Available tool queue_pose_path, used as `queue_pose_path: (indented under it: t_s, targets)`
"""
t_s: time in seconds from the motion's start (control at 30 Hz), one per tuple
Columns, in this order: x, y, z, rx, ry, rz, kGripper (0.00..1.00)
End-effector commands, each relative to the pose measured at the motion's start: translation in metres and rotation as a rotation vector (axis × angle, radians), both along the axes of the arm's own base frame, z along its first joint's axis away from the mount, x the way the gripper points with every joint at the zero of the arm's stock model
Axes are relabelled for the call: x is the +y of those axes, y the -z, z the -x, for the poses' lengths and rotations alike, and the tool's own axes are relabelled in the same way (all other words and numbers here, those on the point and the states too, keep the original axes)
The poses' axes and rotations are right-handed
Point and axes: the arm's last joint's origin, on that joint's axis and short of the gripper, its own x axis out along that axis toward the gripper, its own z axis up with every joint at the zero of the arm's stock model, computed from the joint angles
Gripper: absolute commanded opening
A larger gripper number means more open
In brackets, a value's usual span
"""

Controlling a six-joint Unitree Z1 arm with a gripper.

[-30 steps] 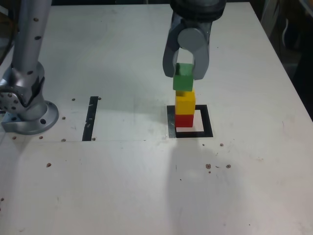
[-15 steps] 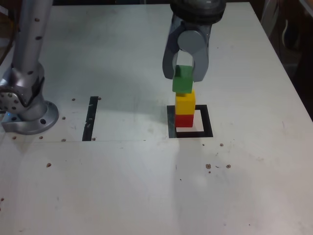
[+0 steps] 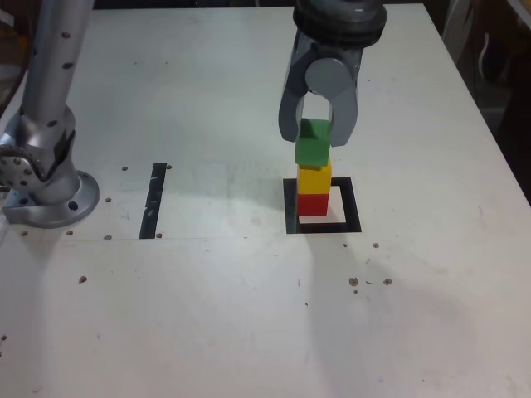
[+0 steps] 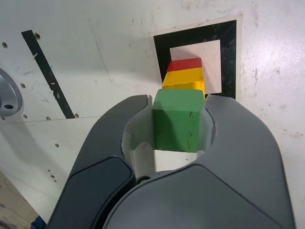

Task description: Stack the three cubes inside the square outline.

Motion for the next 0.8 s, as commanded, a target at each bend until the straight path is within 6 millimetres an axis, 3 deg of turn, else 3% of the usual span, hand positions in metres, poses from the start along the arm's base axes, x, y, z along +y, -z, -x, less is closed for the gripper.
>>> queue_pose_path:
  t_s: [0.0,0.5,0.63,0.77]
  targets:
    - [0.001,0.003,0.0,0.017,0.003,-0.006,0.23]
    - [0.0,0.015,-0.006,0.05,0.025,0.007,0.93]
    - [0.0,0.01,-0.004,0.039,0.027,0.005,1.0]
    - [0.002,-0.012,0.012,-0.01,0.03,-0.012,1.0]
